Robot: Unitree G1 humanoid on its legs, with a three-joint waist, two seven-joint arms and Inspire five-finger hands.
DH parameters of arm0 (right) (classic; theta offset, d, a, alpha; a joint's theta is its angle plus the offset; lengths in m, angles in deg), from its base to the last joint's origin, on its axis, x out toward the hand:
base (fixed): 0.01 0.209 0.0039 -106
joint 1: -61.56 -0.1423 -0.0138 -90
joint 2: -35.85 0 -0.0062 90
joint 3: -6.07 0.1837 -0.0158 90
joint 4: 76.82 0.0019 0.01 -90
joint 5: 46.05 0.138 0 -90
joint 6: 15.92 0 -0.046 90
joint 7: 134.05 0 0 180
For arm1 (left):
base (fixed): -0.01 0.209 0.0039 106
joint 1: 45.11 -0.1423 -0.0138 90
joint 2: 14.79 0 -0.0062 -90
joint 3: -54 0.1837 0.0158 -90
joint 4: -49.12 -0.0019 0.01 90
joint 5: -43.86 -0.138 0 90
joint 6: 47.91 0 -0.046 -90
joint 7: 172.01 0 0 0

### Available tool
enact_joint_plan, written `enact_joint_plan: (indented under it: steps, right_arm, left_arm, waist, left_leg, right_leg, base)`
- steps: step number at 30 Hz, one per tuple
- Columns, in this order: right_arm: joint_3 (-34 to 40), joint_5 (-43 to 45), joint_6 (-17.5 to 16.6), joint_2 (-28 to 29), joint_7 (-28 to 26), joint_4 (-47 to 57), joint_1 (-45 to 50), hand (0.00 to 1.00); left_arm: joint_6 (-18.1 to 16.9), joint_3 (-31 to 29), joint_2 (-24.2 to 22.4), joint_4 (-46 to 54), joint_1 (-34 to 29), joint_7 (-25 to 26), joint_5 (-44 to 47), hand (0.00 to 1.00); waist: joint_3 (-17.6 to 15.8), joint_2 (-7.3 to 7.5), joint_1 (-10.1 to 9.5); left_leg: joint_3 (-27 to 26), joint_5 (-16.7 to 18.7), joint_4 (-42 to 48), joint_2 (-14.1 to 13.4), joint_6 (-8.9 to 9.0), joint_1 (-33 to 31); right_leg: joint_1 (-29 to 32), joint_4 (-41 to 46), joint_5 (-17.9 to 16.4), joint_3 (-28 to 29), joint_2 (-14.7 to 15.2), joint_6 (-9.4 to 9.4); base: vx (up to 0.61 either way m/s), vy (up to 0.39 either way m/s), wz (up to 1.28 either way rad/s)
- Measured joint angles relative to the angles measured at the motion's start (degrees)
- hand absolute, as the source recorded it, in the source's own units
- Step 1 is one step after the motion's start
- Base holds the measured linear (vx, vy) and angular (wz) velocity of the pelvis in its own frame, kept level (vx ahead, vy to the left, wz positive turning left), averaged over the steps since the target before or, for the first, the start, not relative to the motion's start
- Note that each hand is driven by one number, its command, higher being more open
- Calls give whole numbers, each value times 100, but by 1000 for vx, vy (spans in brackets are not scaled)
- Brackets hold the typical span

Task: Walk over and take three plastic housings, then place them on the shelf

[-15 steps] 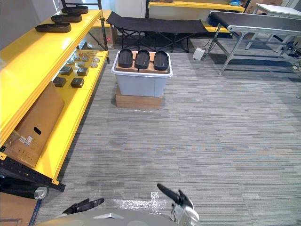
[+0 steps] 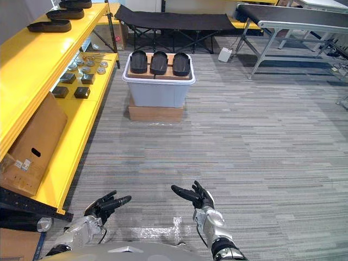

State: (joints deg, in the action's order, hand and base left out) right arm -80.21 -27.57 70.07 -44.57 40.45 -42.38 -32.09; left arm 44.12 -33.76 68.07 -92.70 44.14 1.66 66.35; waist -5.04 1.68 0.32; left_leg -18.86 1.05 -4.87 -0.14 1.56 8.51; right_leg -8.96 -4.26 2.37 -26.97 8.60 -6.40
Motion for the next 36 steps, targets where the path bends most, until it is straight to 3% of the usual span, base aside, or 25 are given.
enact_joint_plan:
  steps: [3,6,13,21,22,25,27,29,30,33,35,36]
  right_arm:
    - [2,6,-119,3,-31,1,49,100]
    - [8,123,-305,6,-404,18,176,100]
    - [7,116,-430,25,-516,161,484,100]
    - [4,1002,-538,139,-875,714,816,100]
    - [6,1005,-504,137,-1034,759,815,100]
    - [-105,987,-383,112,-1394,875,888,100]
    - [-290,991,-383,52,-1400,893,921,100]
    - [-446,993,-387,61,-1401,895,990,100]
    - [-462,985,-386,74,-1399,892,1101,100]
    - [-437,956,-447,76,-1378,913,1261,100]
    - [-435,858,-505,74,-1362,924,1269,100]
    - [-441,817,-515,76,-1363,924,1287,100]
  left_arm:
    - [-180,-5,0,7,-32,-1,118,100]
    - [-427,-40,-9,86,-225,-102,194,100]
    - [-456,-62,-93,324,-627,-142,270,100]
    - [-580,-82,-219,669,-887,-125,440,100]
    - [-586,-76,-249,741,-893,-138,439,100]
    - [-600,-5,-250,829,-872,-194,360,100]
    - [-611,105,-245,884,-876,-209,280,100]
    - [-612,192,-159,990,-872,-232,159,100]
    - [-606,255,-153,1053,-859,-184,164,100]
    - [-557,268,-25,1326,-834,-214,264,100]
    - [-556,258,94,1409,-683,-224,269,100]
    - [-556,246,131,1410,-645,-224,303,100]
  waist:
    - [0,-1,1]
    - [-1,-3,4]
    - [-18,-37,-4]
    - [-75,-79,-6]
    - [-116,-95,-13]
    - [-192,-4,-13]
    - [-215,-11,-49]
    - [-320,144,-67]
    - [-424,145,-36]
    - [-442,83,2]
    - [-448,75,-16]
    - [-452,68,-36]
  left_leg:
    - [-6,1,1,1,1,2]
    - [-33,1,-1,1,1,0]
    - [-115,-2,-21,-3,-6,-26]
    - [-139,4,-22,-4,-41,-13]
    - [-138,35,-22,-8,-97,-15]
    - [-109,165,-21,61,-185,-24]
    - [-109,161,6,56,-214,-15]
    - [-4,244,174,126,-396,85]
    - [114,427,427,74,-445,120]
    - [248,623,748,-164,-328,98]
    - [319,753,912,-292,-203,94]
    - [329,866,1058,-356,-100,92]
  right_leg:
    - [0,1,15,0,4,-25]
    - [18,10,21,18,7,-34]
    - [91,32,23,54,12,-27]
    - [108,97,-8,46,23,29]
    - [213,352,-140,45,68,102]
    - [665,1555,-623,-21,426,42]
    - [1280,2903,-654,-121,781,65]
    - [1770,4169,-513,-44,1236,204]
    - [1958,4501,-755,112,1301,204]
    - [1974,3358,-920,213,977,120]
    - [1988,2394,-735,249,837,-54]
    - [1972,2114,-564,323,767,-30]
  base:
    - [0,0,0]
    - [-29,2,-3]
    - [-46,4,-5]
    - [0,0,0]
    - [-3,20,4]
    - [26,47,14]
    - [34,75,9]
    - [90,87,18]
    - [133,49,28]
    - [181,50,32]
    - [213,-27,21]
    - [269,-117,12]
